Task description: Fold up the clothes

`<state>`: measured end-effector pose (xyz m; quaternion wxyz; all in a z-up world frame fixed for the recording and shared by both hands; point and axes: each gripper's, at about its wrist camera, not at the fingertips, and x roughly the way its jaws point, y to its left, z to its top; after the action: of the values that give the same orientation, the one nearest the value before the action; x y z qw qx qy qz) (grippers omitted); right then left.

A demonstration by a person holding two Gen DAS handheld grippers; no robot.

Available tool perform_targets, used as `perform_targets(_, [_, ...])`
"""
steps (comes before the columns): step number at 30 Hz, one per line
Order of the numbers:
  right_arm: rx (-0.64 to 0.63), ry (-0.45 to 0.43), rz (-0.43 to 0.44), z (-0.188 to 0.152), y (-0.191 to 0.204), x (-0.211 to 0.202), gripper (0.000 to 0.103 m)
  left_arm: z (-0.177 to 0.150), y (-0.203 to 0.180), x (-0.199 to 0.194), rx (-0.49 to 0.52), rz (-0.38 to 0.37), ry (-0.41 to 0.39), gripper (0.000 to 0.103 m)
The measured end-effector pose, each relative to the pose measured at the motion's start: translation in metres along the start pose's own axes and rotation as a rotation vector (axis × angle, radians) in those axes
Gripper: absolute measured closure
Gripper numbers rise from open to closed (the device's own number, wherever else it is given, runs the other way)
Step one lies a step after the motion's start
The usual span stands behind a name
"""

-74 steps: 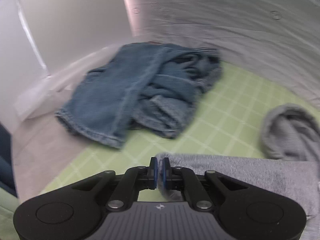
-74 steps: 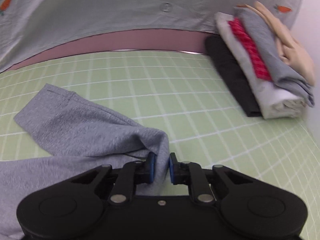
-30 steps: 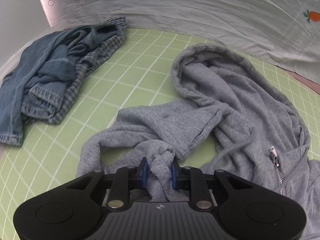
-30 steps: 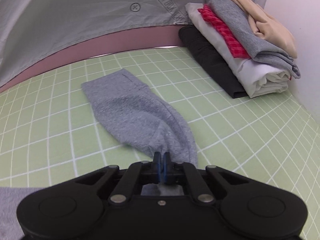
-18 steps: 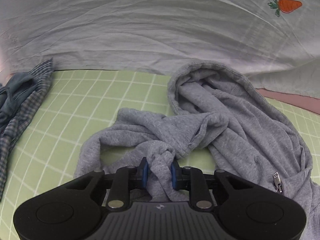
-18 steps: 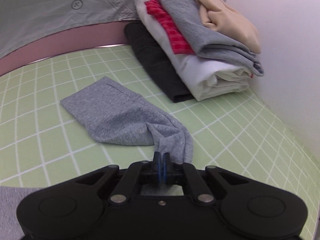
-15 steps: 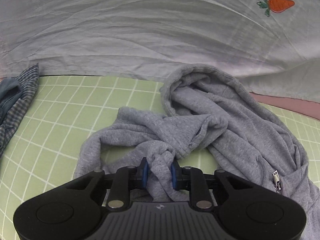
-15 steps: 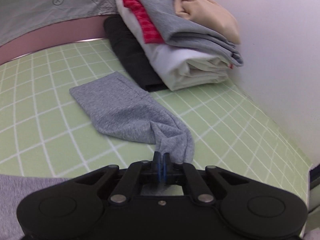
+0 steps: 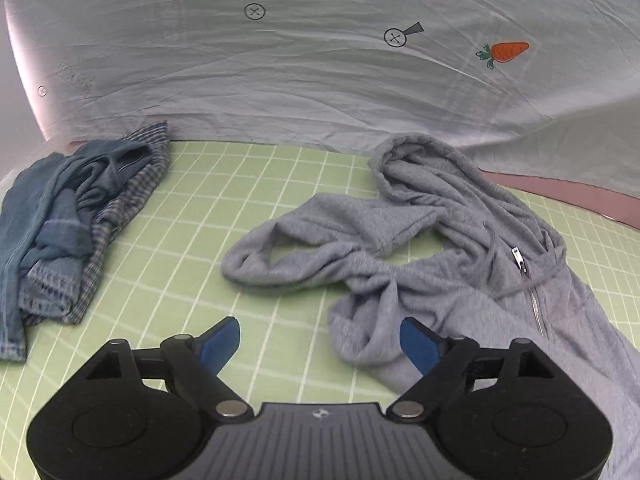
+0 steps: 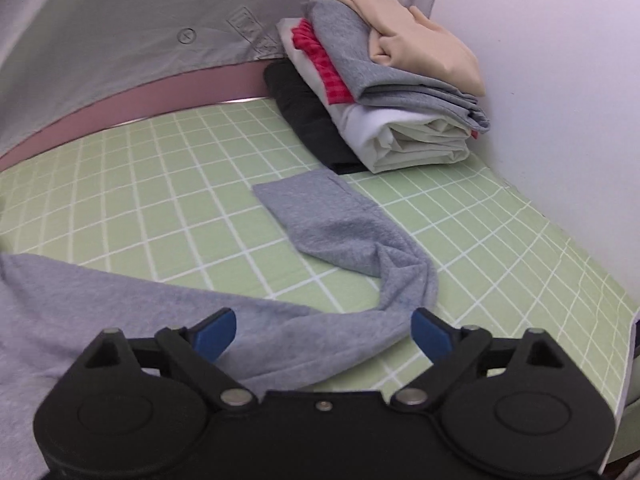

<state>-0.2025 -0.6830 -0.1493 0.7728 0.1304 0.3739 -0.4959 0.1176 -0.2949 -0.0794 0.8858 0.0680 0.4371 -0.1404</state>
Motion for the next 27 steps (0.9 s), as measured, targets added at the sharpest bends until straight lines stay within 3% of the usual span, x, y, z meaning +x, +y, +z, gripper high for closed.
perform_targets(7, [0.01,0.024,0.135,-0.039,0.008,-0.038,0.0,-0.059,-0.017,-0.047,0.03,-0.021,0.05,0.014])
perform_targets(12, [-0.022,0.046,0.214,-0.06,-0.004,-0.054,0.0,-0.093,-0.051,-0.07,0.001,-0.087,0.08,0.014])
perform_targets(22, [-0.173,0.033,0.325,-0.065,-0.022,-0.057,0.0,-0.118,-0.118,-0.074,-0.08,-0.196,0.137,0.017])
perform_targets(23, [-0.187,0.031,0.334,-0.066,-0.023,-0.056,0.0,-0.119,-0.124,-0.073,-0.081,-0.197,0.148,0.021])
perform_targets(25, [-0.211,0.032,0.351,-0.067,-0.024,-0.056,0.0,-0.121,-0.133,-0.068,-0.064,-0.195,0.168,0.056])
perform_targets(26, [-0.22,0.035,0.358,-0.068,-0.023,-0.056,0.0,-0.123,-0.136,-0.066,-0.056,-0.192,0.178,0.067])
perform_targets(27, [-0.23,0.037,0.365,-0.069,-0.023,-0.056,0.0,-0.124,-0.136,-0.064,-0.049,-0.19,0.179,0.091])
